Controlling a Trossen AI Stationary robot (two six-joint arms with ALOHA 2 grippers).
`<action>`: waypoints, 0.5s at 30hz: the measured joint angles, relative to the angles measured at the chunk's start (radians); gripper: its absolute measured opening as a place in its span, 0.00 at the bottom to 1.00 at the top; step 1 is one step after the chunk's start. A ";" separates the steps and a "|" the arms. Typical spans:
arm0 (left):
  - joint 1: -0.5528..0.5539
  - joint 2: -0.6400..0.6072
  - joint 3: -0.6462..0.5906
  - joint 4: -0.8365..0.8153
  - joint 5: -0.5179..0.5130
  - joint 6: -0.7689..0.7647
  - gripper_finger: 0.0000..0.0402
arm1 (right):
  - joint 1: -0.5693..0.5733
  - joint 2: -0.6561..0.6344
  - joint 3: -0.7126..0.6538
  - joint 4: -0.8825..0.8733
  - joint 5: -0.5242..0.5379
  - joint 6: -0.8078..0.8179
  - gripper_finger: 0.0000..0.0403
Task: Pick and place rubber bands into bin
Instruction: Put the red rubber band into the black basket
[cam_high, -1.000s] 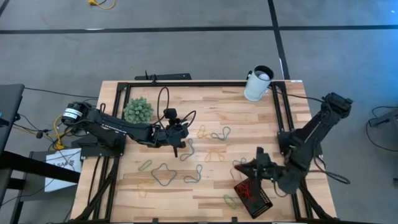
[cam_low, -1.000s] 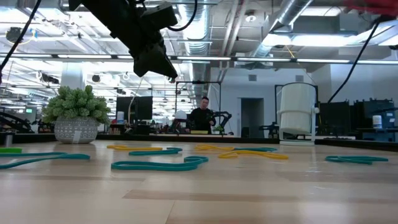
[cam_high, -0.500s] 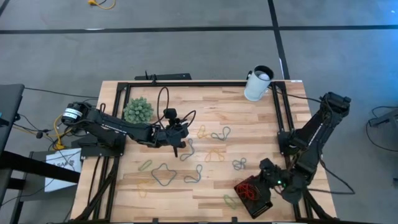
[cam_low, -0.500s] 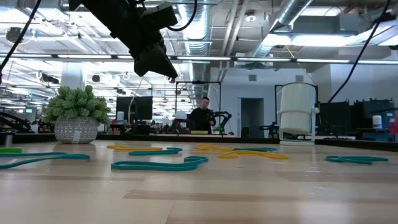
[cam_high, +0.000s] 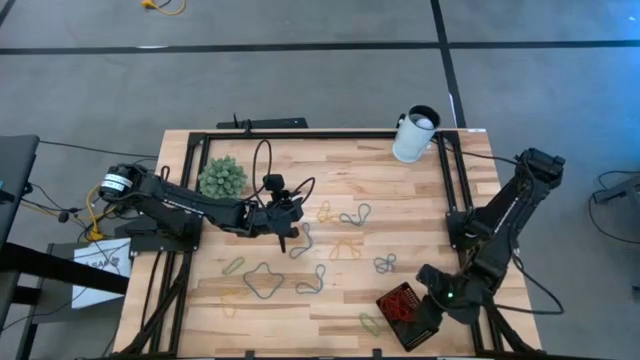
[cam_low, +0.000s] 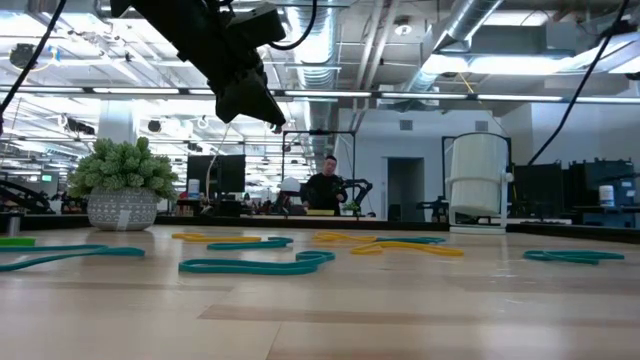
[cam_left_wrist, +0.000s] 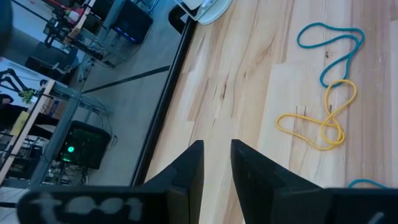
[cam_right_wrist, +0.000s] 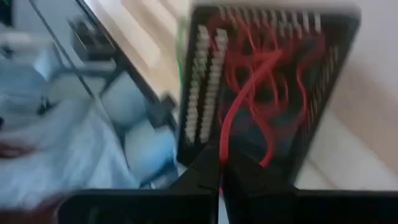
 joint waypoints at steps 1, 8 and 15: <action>0.000 0.000 0.000 0.000 0.000 0.001 0.18 | 0.005 0.000 0.000 -0.006 -0.002 0.005 0.00; 0.000 0.000 0.000 0.000 0.000 -0.002 0.18 | -0.036 0.059 0.000 -0.028 0.111 -0.036 0.00; 0.000 0.000 0.000 0.000 0.000 -0.001 0.18 | -0.129 0.238 -0.001 0.009 -0.108 -0.103 0.00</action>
